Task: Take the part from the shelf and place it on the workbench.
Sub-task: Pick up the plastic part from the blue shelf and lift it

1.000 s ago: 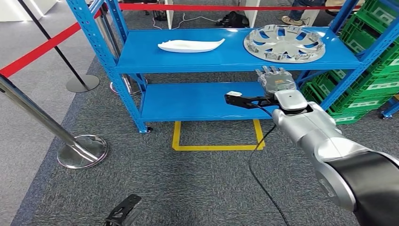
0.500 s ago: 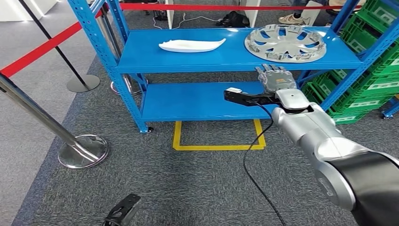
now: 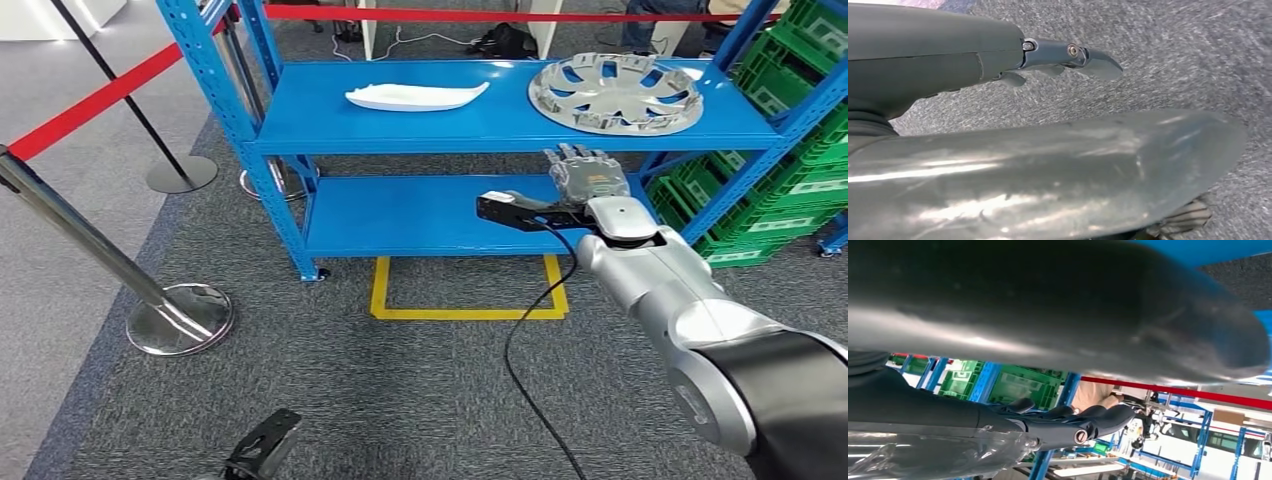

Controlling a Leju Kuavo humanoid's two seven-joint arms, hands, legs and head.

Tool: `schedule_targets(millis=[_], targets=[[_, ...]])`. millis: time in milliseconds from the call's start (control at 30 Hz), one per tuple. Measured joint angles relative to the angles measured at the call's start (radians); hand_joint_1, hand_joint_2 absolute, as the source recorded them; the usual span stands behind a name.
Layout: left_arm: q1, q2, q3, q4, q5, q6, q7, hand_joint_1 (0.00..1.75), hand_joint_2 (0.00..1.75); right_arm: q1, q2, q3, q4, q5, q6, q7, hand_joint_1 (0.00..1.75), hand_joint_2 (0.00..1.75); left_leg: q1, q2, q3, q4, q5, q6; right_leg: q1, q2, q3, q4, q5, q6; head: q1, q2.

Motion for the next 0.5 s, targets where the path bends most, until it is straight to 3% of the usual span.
schedule_targets(millis=[67, 100, 167, 233, 333, 367, 400, 433, 500], targets=[[0.0, 0.001, 0.0, 0.0, 0.0, 0.0, 0.0, 0.0, 0.0, -0.002, 0.001, -0.001, 0.0, 0.0, 0.0, 0.0, 0.0, 0.0, -0.005, 0.007, -0.001, 0.011, -0.009, -0.012, 0.004, -0.025, 0.039, -0.093, 0.032, -0.007, 0.004, 0.0], [0.0, 0.002, 0.0, 0.0, -0.001, 0.0, 0.0, 0.0, 0.0, -0.001, 0.002, -0.002, 0.0, 0.0, 0.0, 0.0, 0.0, 0.0, -0.009, 0.011, -0.003, 0.013, -0.011, -0.016, 0.006, -0.028, 0.041, -0.102, 0.028, -0.014, 0.003, 0.0], [0.001, 0.002, 0.0, 0.0, -0.001, 0.0, 0.0, 0.0, 0.0, 0.003, 0.002, -0.004, 0.0, 0.0, 0.0, 0.001, 0.0, 0.0, -0.009, 0.025, -0.004, 0.014, -0.015, -0.023, 0.006, -0.009, 0.036, -0.102, 0.029, -0.032, -0.001, 0.0], [0.0, 0.002, 0.0, 0.0, -0.002, 0.0, 0.0, 0.0, 0.0, 0.003, 0.002, -0.006, -0.001, 0.001, 0.0, 0.001, 0.0, 0.0, -0.008, 0.019, -0.016, 0.048, -0.043, -0.033, 0.003, 0.011, 0.034, -0.102, 0.032, -0.046, -0.004, 0.0], [0.0, 0.002, 0.0, 0.001, -0.003, 0.0, 0.0, 0.0, 0.0, 0.004, 0.004, -0.006, -0.003, 0.001, 0.0, 0.002, 0.0, 0.0, -0.006, -0.006, -0.104, 0.23, -0.128, -0.04, 0.001, 0.043, 0.034, -0.103, 0.034, -0.059, -0.009, 0.0], [0.001, 0.002, 0.0, 0.001, -0.003, 0.0, 0.0, 0.0, 0.0, 0.005, 0.005, -0.006, -0.003, 0.001, 0.0, 0.002, 0.0, 0.0, -0.006, -0.009, -0.135, 0.282, -0.14, -0.039, 0.001, 0.055, 0.034, -0.104, 0.034, -0.06, -0.009, 0.0], [0.001, 0.002, 0.0, 0.002, -0.003, 0.0, 0.0, 0.0, 0.0, 0.007, 0.005, -0.006, -0.003, 0.001, 0.0, 0.002, 0.0, 0.0, -0.006, -0.011, -0.151, 0.303, -0.134, -0.037, 0.002, 0.067, 0.034, -0.103, 0.034, -0.06, -0.009, 0.0], [0.001, 0.002, 0.0, 0.002, -0.003, 0.0, 0.0, 0.0, 0.0, 0.007, 0.005, -0.006, -0.003, 0.0, 0.0, 0.002, 0.0, 0.0, -0.006, -0.013, -0.149, 0.285, -0.109, -0.034, 0.002, 0.079, 0.034, -0.103, 0.035, -0.059, -0.009, 0.0], [0.0, 0.002, 0.0, 0.002, -0.003, 0.0, 0.0, 0.0, 0.0, 0.004, 0.005, -0.006, -0.003, 0.0, 0.0, 0.001, 0.0, 0.0, -0.005, -0.036, -0.105, 0.172, -0.032, -0.027, 0.001, 0.101, 0.034, -0.103, 0.036, -0.056, -0.009, 0.0]])
